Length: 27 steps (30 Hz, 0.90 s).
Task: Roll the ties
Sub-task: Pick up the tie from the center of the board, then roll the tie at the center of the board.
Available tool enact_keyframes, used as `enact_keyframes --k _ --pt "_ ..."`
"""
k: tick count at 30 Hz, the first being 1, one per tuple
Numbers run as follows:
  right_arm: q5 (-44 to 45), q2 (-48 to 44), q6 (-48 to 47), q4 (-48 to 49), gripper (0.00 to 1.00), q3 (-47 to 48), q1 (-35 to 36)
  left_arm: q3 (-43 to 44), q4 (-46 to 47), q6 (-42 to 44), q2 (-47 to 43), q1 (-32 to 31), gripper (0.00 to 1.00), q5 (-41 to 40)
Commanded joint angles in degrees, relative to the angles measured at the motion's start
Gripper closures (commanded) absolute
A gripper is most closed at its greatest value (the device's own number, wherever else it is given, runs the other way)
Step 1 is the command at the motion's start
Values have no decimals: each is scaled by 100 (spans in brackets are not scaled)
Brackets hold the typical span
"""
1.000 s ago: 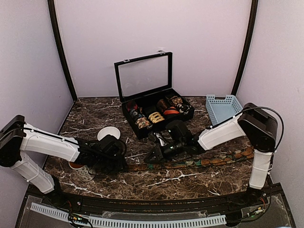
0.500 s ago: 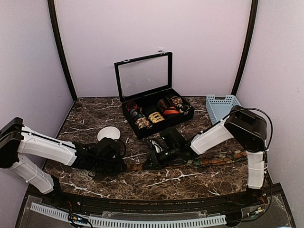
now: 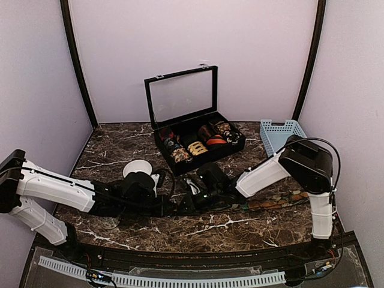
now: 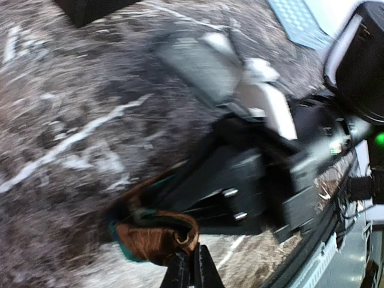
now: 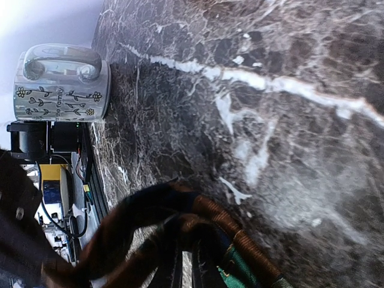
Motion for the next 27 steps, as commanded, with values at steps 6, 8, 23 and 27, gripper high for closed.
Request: enact_keyframes --k 6,8,23,27 --pt "4 -247 197 354 87 -307 52 142 311 380 28 -89 100 -65" --pt "-35 -516 252 592 84 -585 -43 124 146 335 -21 -89 100 -184" --pt "-678 -1295 1024 2126 50 -1948 -653 642 524 700 752 -89 100 92" --pt "-701 -1323 1340 2607 50 -2291 -786 815 781 747 1094 -85 100 212"
